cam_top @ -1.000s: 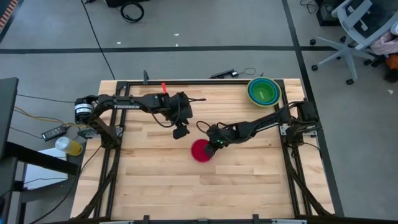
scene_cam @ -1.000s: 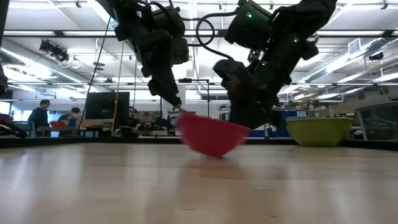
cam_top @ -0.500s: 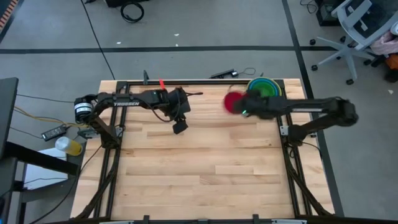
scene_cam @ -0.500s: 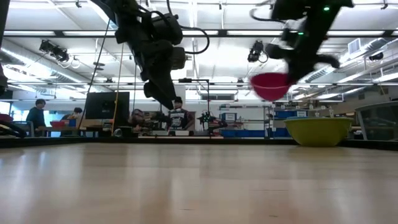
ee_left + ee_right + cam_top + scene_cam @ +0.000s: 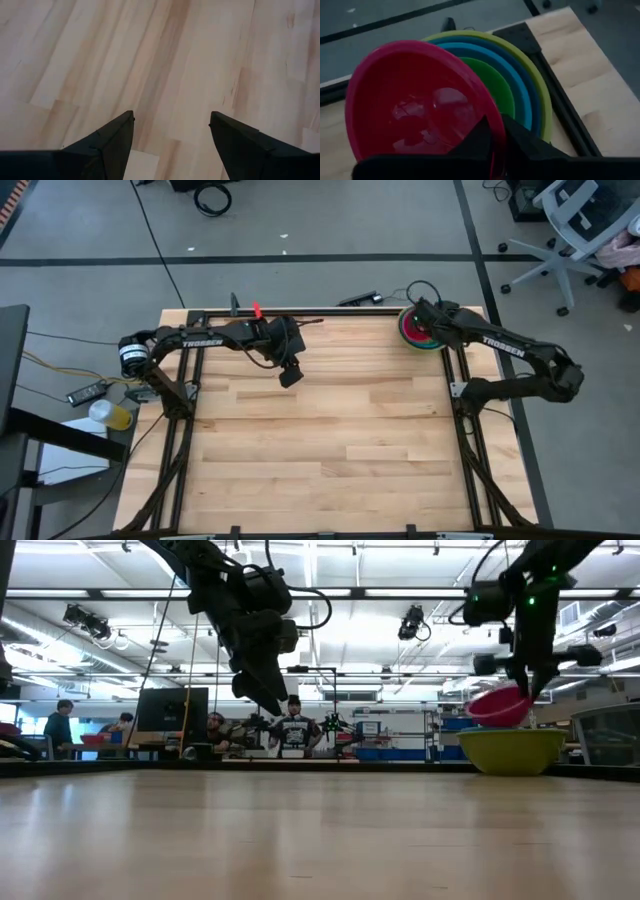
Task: Nest bowls inside each other
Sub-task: Stack the small red bowl on top of the small green bowl
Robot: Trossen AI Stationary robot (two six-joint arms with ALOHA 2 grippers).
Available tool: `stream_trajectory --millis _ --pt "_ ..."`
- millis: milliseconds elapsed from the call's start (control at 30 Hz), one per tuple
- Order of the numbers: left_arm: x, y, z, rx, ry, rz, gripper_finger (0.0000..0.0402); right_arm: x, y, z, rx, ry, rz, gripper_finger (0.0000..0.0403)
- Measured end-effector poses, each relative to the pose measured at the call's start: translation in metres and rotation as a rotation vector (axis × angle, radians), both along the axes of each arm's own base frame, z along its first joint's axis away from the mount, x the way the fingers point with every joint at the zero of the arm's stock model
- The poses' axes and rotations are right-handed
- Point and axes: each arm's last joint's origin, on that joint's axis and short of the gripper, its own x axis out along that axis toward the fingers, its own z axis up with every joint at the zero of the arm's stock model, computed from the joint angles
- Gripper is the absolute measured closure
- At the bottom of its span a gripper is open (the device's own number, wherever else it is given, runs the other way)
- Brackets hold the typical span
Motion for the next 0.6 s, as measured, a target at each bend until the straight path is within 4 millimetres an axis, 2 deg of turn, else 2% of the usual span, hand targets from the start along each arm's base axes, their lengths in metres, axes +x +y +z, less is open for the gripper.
stream_trajectory --millis 133,267,600 --pt "0.0 0.0 0.0 -0.003 0.001 0.003 0.0138 -0.004 -0.011 -0.011 0.022 -0.047 -0.055 0.0357" --pt "0.0 0.0 0.0 -0.005 0.001 0.005 0.0138 -0.008 -0.017 -0.013 0.053 -0.068 -0.08 0.0344" --pt "-0.003 -0.001 0.004 -0.004 -0.004 0.016 0.0138 -0.016 -0.021 -0.013 0.145 -0.155 -0.076 0.0265"
